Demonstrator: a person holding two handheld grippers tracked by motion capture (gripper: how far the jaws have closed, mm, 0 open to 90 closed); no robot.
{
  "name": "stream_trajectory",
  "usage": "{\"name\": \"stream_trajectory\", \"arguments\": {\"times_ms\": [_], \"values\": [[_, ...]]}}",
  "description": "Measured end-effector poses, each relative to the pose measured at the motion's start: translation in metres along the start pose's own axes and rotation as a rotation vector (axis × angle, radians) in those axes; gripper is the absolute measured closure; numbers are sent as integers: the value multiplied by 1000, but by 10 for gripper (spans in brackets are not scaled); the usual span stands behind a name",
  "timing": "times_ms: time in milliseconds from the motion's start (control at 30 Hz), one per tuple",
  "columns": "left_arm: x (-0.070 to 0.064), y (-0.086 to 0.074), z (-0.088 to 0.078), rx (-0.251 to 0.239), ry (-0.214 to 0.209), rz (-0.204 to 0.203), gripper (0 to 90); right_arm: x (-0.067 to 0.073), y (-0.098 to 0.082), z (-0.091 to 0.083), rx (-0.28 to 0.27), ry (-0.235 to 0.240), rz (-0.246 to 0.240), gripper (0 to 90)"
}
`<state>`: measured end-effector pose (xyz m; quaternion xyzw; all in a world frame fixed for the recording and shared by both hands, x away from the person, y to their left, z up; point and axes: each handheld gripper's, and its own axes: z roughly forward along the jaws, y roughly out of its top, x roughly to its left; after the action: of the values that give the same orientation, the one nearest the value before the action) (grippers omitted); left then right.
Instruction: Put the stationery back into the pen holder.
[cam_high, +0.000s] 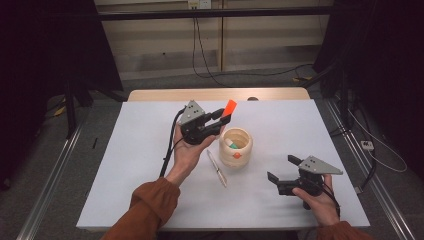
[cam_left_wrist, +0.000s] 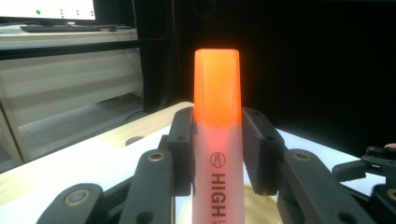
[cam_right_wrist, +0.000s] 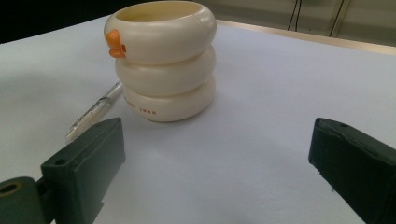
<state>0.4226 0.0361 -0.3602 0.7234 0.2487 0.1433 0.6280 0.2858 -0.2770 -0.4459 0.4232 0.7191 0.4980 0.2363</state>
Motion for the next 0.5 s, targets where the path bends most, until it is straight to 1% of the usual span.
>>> {"name": "stream_trajectory", "arguments": {"times_ms": [100, 167, 233, 300, 333, 433, 467, 500], "values": [[-3, -1, 8, 4, -11, 4, 671, 0, 0, 0, 2, 0, 1, 35], [-5, -3, 12, 3, -20, -7, 671, 0, 0, 0, 0, 0, 1, 35], [-7, -5, 17, 6, -26, -4, 671, 0, 0, 0, 1, 0, 2, 35], [-8, -7, 21, 7, -25, -3, 671, 0, 0, -1, 1, -1, 1, 35], [-9, -8, 23, 12, -29, 2, 671, 0, 0, -1, 0, -1, 2, 35], [-11, -14, 29, 23, -30, -3, 671, 0, 0, -1, -1, 0, 2, 35], [-12, -15, 31, 30, -33, 4, 671, 0, 0, -1, -1, 0, 2, 35], [-13, -17, 33, 35, -34, -2, 671, 0, 0, -1, 0, -1, 2, 35]]}}
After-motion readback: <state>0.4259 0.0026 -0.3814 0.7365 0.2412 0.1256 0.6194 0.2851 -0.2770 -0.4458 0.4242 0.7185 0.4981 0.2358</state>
